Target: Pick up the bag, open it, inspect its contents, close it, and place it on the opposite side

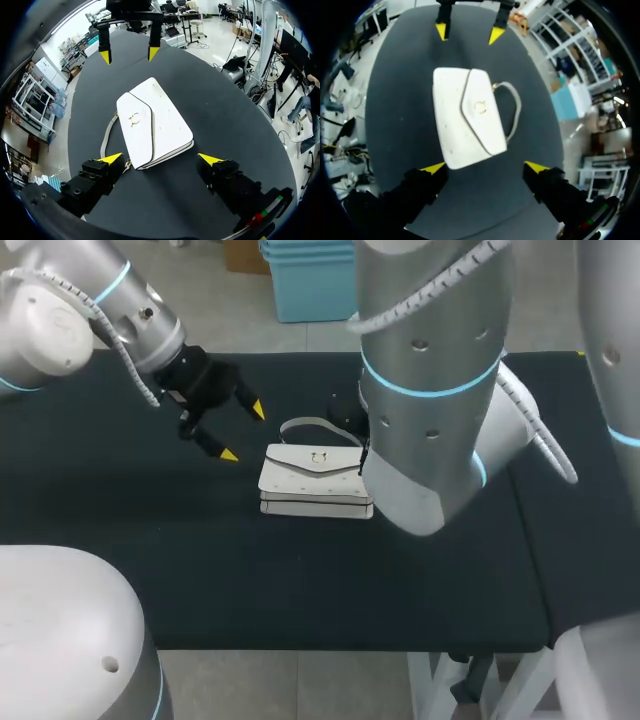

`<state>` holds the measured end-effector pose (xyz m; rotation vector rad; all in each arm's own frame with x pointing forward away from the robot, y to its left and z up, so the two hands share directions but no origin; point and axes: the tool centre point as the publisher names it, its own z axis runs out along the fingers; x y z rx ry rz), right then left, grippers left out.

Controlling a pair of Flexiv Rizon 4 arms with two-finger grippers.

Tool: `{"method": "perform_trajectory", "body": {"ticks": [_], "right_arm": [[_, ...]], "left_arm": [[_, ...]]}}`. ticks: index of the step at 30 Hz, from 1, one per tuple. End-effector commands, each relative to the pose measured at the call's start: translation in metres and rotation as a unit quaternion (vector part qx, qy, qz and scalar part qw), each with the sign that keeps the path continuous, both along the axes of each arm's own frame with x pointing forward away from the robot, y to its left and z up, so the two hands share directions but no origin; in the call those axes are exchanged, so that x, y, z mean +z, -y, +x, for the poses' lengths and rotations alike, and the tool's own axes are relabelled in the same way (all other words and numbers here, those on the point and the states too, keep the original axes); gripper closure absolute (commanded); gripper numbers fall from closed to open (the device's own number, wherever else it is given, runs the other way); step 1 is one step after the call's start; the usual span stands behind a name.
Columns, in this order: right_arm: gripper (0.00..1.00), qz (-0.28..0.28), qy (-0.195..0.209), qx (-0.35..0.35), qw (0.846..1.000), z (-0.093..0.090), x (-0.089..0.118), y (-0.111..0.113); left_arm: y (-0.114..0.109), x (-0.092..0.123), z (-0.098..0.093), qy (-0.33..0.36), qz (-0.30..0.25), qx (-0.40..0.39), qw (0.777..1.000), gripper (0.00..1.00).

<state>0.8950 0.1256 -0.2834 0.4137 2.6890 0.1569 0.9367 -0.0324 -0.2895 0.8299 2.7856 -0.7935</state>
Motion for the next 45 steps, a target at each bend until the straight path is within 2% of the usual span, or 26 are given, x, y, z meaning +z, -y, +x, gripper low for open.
{"method": "perform_trajectory", "body": {"ticks": [1, 9, 20, 23, 27, 33, 41, 44, 45], "right_arm": [[0.0, -0.029, 0.042, -0.014, 0.999, 0.0, -0.002, -0.003], [0.0, -0.02, 0.017, 0.002, 1.0, 0.004, -0.01, -0.008], [0.0, 0.014, -0.011, 0.023, 1.0, 0.015, -0.012, -0.02], [0.0, -0.005, -0.004, 0.034, 0.999, 0.013, -0.015, -0.028], [0.0, -0.032, 0.036, 0.028, 0.998, 0.009, -0.02, -0.033], [0.0, -0.021, 0.078, 0.024, 0.996, 0.0, -0.03, -0.037], [0.0, -0.012, 0.076, 0.024, 0.997, 0.002, -0.035, -0.038], [0.0, 0.024, 0.059, 0.022, 0.998, 0.005, -0.026, -0.034], [0.0, 0.055, 0.047, 0.02, 0.997, 0.007, -0.022, -0.032]], "left_arm": [[-0.001, 0.0, 0.006, -0.003, 0.0, -0.004, 1.0, 0.0], [-0.016, -0.001, 0.022, -0.019, -0.014, 0.011, 1.0, 0.0], [-0.017, 0.001, 0.022, -0.021, -0.004, 0.024, 0.999, 0.0], [-0.017, 0.002, 0.023, -0.023, -0.004, 0.024, 0.999, 0.0], [-0.016, 0.002, 0.023, -0.025, -0.006, 0.024, 0.999, 0.0], [-0.016, 0.002, 0.023, -0.027, -0.003, 0.024, 0.999, 0.0], [-0.014, 0.0, 0.023, -0.03, 0.002, 0.024, 0.999, 0.0], [-0.012, 0.0, 0.023, -0.031, 0.004, 0.023, 0.999, 0.0], [-0.012, 0.0, 0.023, -0.032, 0.004, 0.023, 0.999, 0.0]]}}
